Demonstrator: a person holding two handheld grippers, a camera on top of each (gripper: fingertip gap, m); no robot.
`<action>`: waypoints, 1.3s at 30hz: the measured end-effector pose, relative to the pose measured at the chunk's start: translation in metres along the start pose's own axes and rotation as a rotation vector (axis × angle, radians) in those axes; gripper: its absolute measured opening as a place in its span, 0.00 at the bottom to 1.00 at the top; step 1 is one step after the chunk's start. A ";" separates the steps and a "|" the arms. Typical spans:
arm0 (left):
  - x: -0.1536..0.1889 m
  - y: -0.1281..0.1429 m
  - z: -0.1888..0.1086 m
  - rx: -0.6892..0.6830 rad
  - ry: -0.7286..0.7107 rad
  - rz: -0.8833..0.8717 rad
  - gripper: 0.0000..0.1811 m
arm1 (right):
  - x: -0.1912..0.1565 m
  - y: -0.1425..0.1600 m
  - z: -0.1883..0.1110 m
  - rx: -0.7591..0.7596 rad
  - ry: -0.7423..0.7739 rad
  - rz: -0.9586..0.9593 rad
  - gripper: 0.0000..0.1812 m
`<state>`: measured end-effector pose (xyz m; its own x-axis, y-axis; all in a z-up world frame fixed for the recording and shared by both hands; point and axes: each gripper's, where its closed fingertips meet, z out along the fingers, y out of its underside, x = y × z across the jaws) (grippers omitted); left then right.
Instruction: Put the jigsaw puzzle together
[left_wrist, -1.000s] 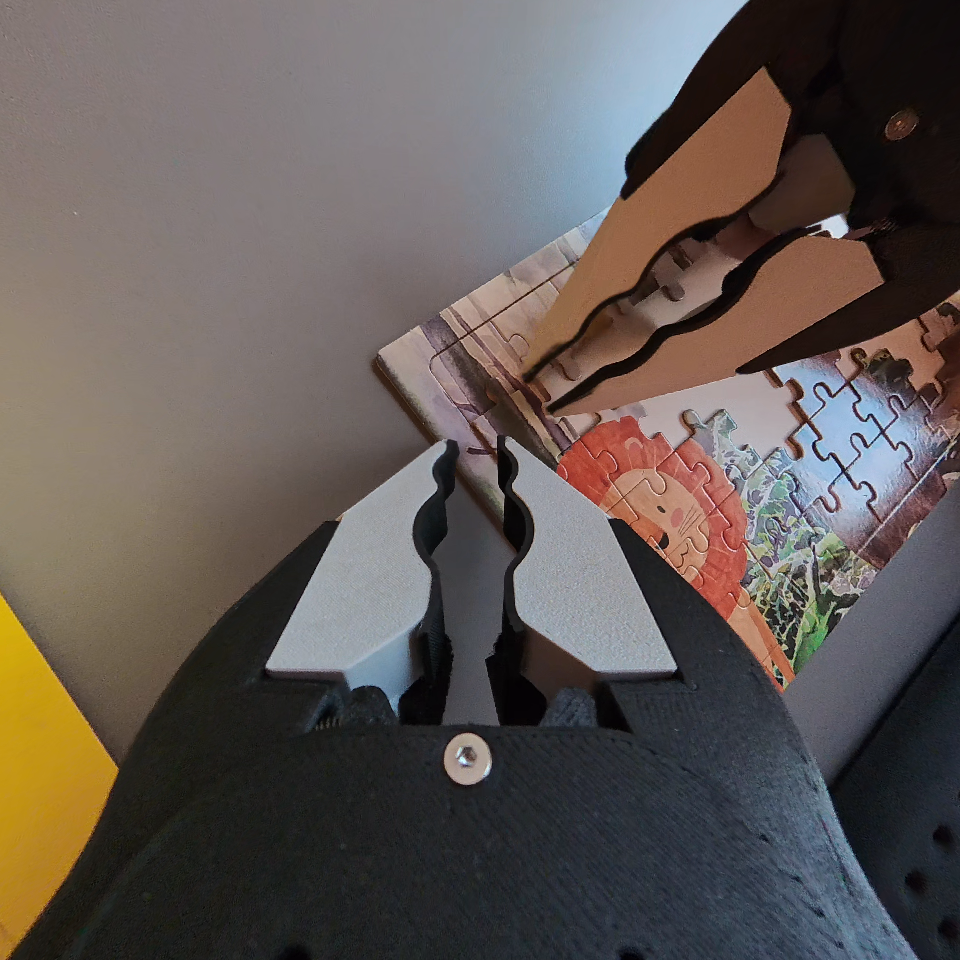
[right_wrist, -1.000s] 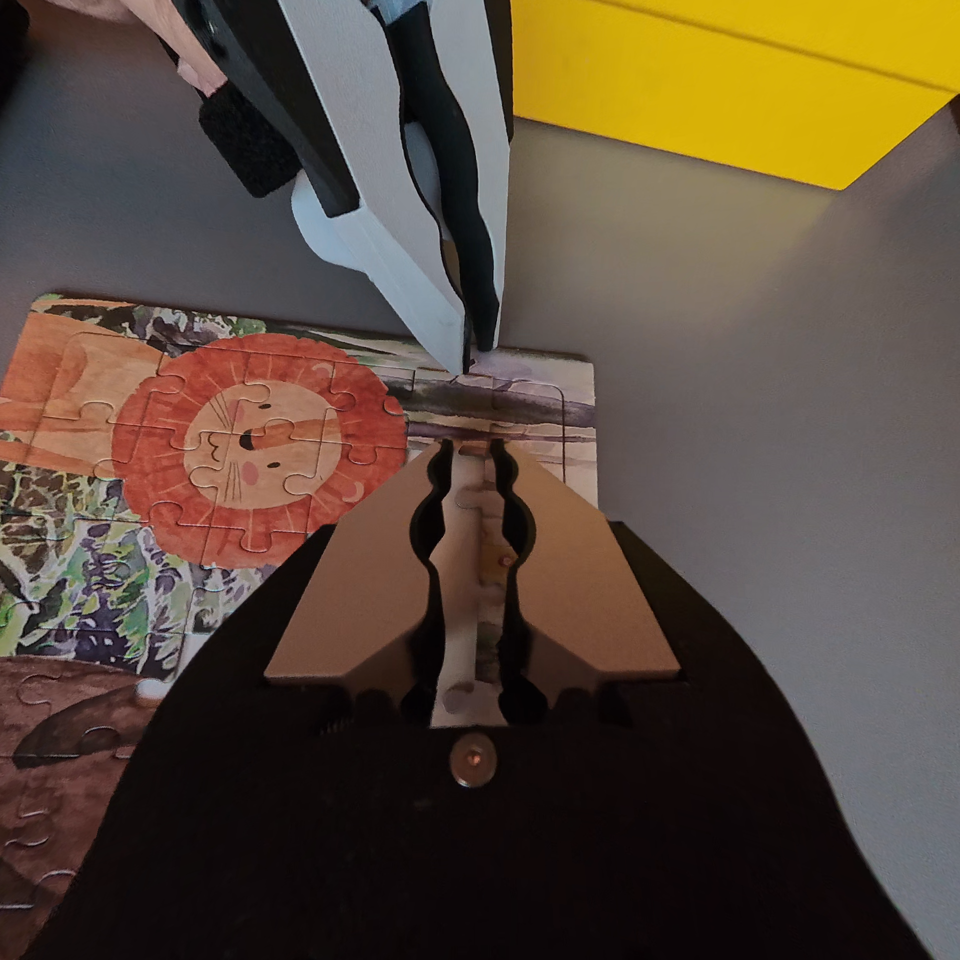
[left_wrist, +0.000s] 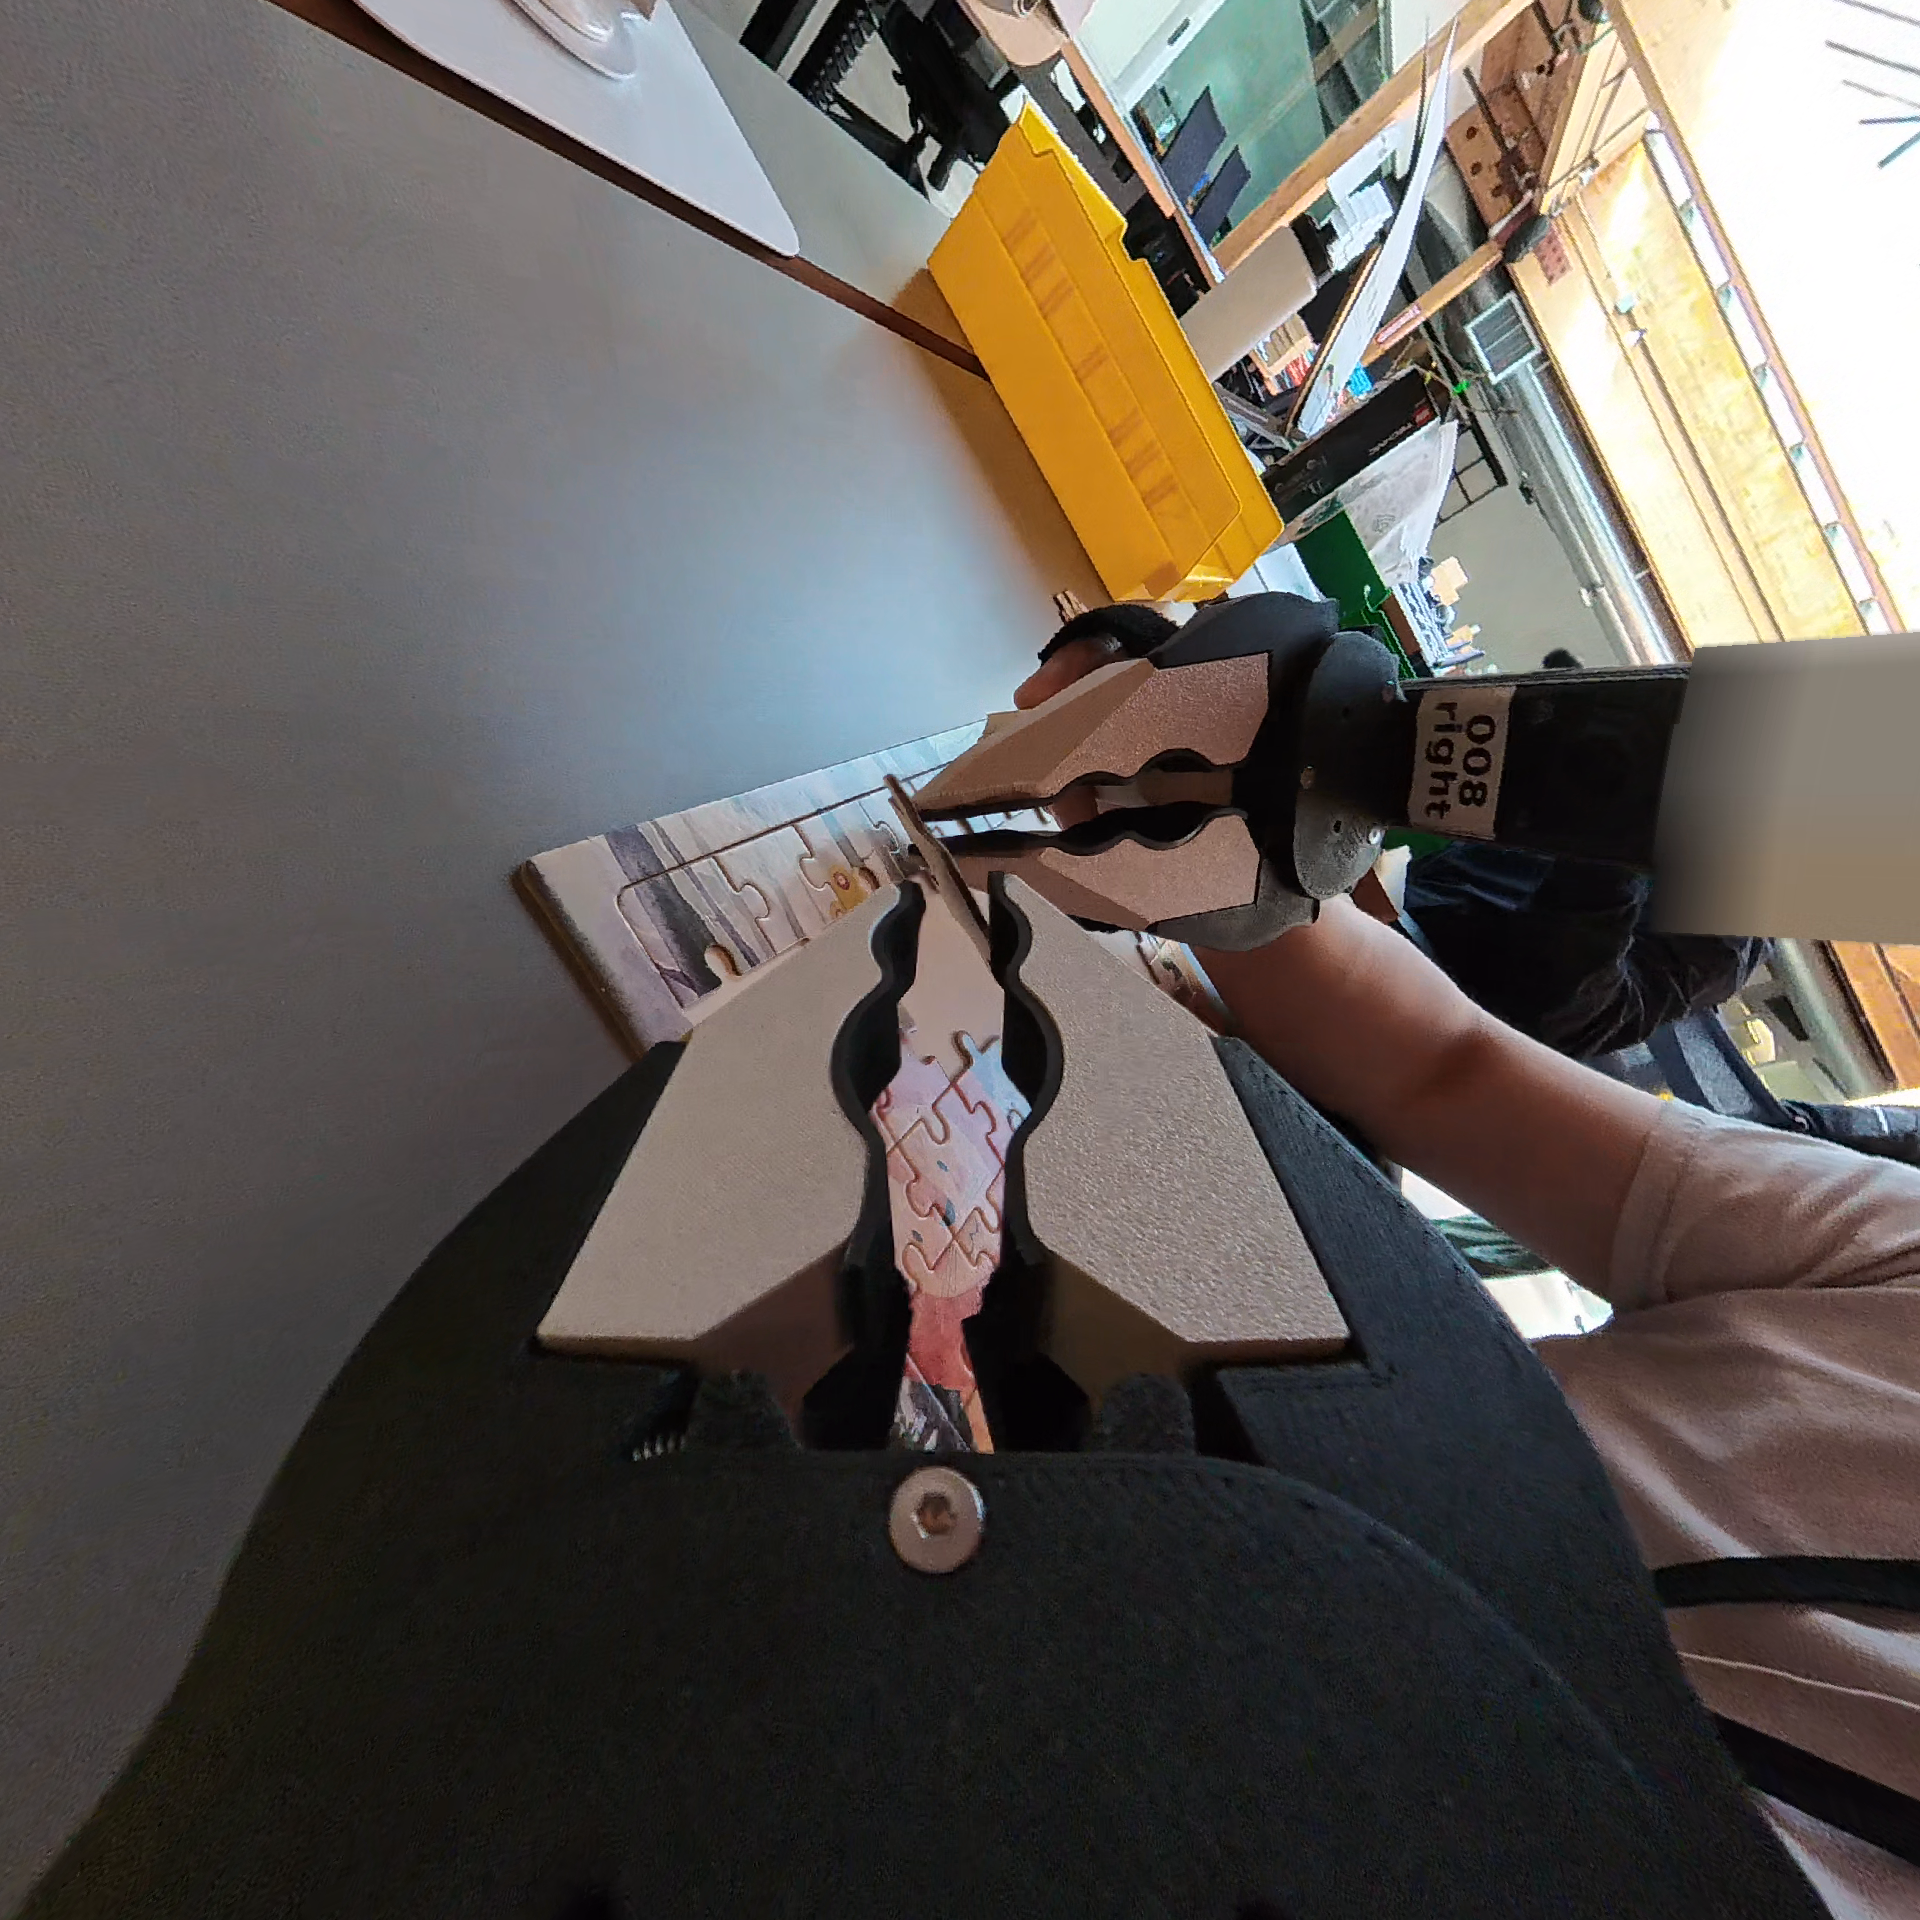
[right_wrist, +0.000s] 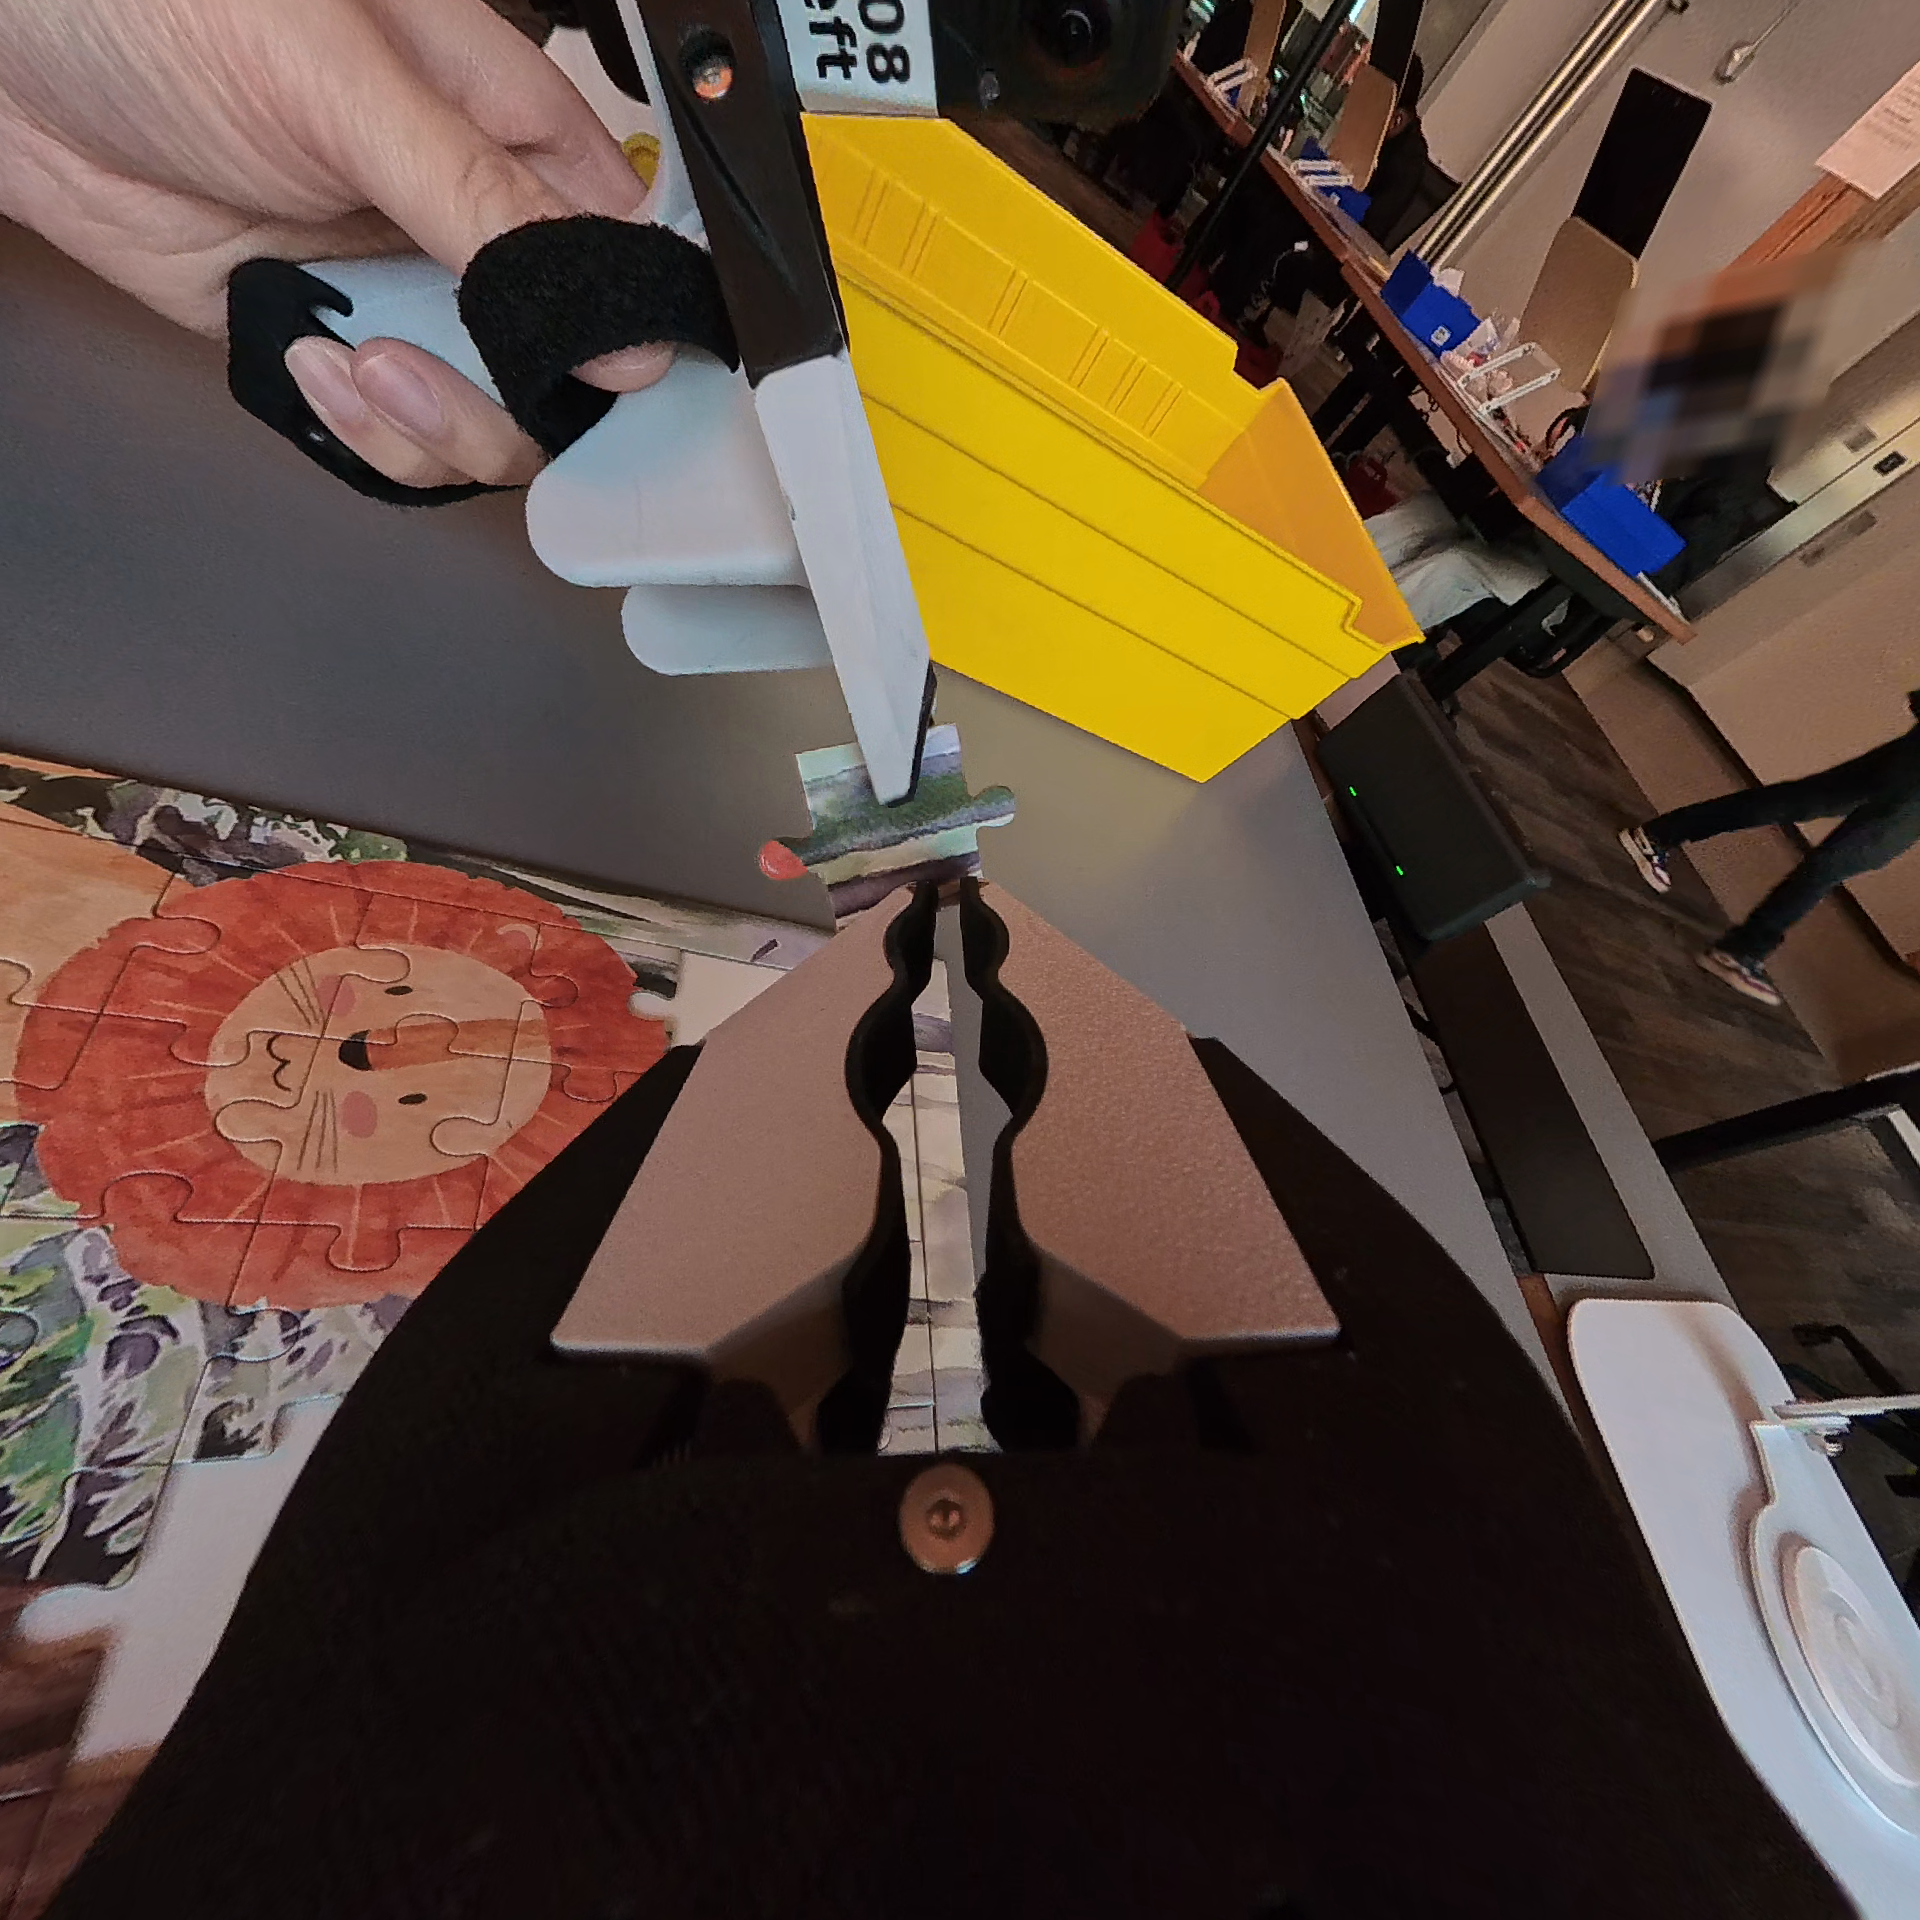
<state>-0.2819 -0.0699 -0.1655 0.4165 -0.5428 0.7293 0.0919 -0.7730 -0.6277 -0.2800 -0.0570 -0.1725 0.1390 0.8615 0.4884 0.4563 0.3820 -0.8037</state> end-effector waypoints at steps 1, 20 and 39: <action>-0.001 0.001 0.000 -0.002 -0.007 0.001 0.03 | 0.000 0.001 0.001 -0.005 0.000 -0.003 0.02; 0.003 -0.006 -0.005 0.015 -0.092 0.124 0.00 | -0.015 0.070 0.021 -0.311 -0.249 0.410 0.33; -0.001 -0.005 -0.009 0.020 -0.104 0.108 0.00 | -0.015 0.070 0.023 -0.349 -0.277 0.450 0.23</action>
<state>-0.2910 -0.0682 -0.1603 0.5163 -0.5847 0.6257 0.0594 -0.7044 -0.7073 -0.2703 -0.0353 -0.2441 0.1725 0.9849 -0.0155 0.6721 -0.1293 -0.7291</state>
